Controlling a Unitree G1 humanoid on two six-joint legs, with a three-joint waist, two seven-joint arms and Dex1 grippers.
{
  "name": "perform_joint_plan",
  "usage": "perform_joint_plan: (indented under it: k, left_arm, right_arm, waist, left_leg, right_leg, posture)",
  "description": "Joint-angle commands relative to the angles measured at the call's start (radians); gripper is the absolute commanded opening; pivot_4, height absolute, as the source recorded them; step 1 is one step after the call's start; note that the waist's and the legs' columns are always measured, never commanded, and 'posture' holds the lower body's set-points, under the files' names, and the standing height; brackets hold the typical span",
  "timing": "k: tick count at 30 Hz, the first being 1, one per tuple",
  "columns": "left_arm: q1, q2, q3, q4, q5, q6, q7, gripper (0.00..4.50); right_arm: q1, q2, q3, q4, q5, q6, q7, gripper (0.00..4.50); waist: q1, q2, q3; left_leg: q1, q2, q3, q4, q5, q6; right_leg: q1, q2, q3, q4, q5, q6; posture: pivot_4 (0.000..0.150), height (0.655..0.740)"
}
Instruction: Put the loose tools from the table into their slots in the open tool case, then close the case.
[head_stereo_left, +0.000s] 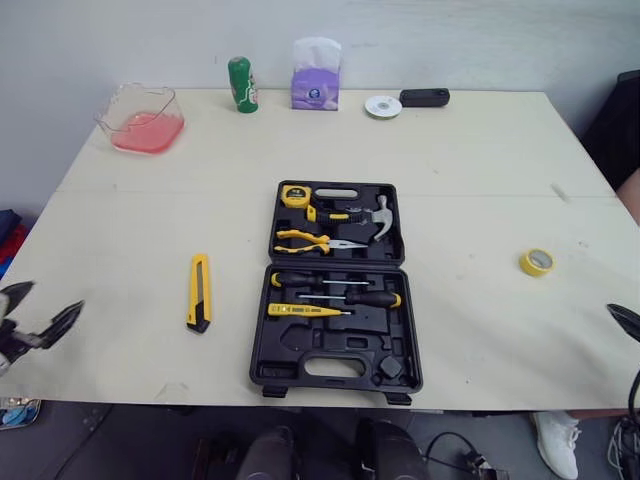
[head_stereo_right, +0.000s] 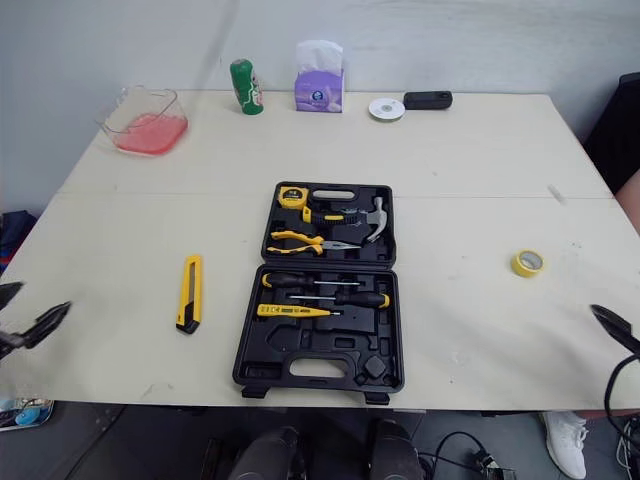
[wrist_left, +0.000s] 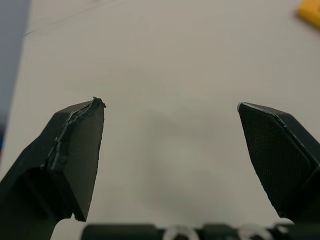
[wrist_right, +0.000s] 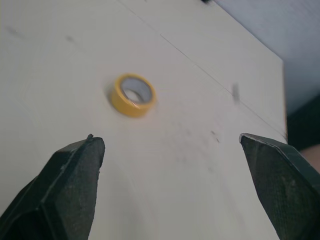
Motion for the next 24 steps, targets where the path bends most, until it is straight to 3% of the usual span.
perform_joint_plan:
  k: [1,10,17,24]
  left_arm:
    - [0.062,0.022,0.149,0.092,-0.008,-0.023,0.089,4.48]
    - [0.113,-0.001,0.159,0.040,-0.036,-0.025,0.102,4.48]
    - [0.120,-0.047,0.141,-0.081,-0.082,0.024,0.110,4.48]
    - [0.183,-0.157,0.065,-0.430,-0.128,0.184,0.191,4.48]
  right_arm:
    - [0.019,-0.062,-0.048,0.127,-0.015,-0.066,-0.063,4.50]
    - [-0.005,-0.066,-0.007,0.202,-0.016,-0.111,-0.064,4.50]
    - [-0.040,-0.028,0.016,0.160,0.011,-0.095,-0.022,4.50]
    - [-0.047,0.122,0.091,-0.234,0.143,0.094,0.066,4.50]
  waist:
    - [-0.011,0.000,0.000]
    - [-0.018,0.001,0.000]
    - [-0.019,0.001,0.000]
    - [-0.017,0.001,0.000]
  left_leg:
    - [0.000,0.000,0.000,0.000,-0.001,-0.002]
    - [0.003,0.000,0.001,-0.002,-0.004,-0.005]
    - [0.002,0.000,0.002,-0.002,-0.005,-0.006]
    - [0.002,0.000,0.002,-0.002,-0.005,-0.006]
  right_leg:
    - [0.000,-0.001,0.000,0.000,0.000,0.000]
    - [0.000,-0.002,0.001,0.002,0.000,-0.001]
    - [-0.001,-0.002,0.001,0.001,-0.001,-0.001]
    - [0.000,-0.002,0.002,0.001,-0.001,-0.001]
  posture:
    - [0.150,0.7400]
    - [0.150,0.7400]
    - [0.150,0.7400]
    - [0.150,0.7400]
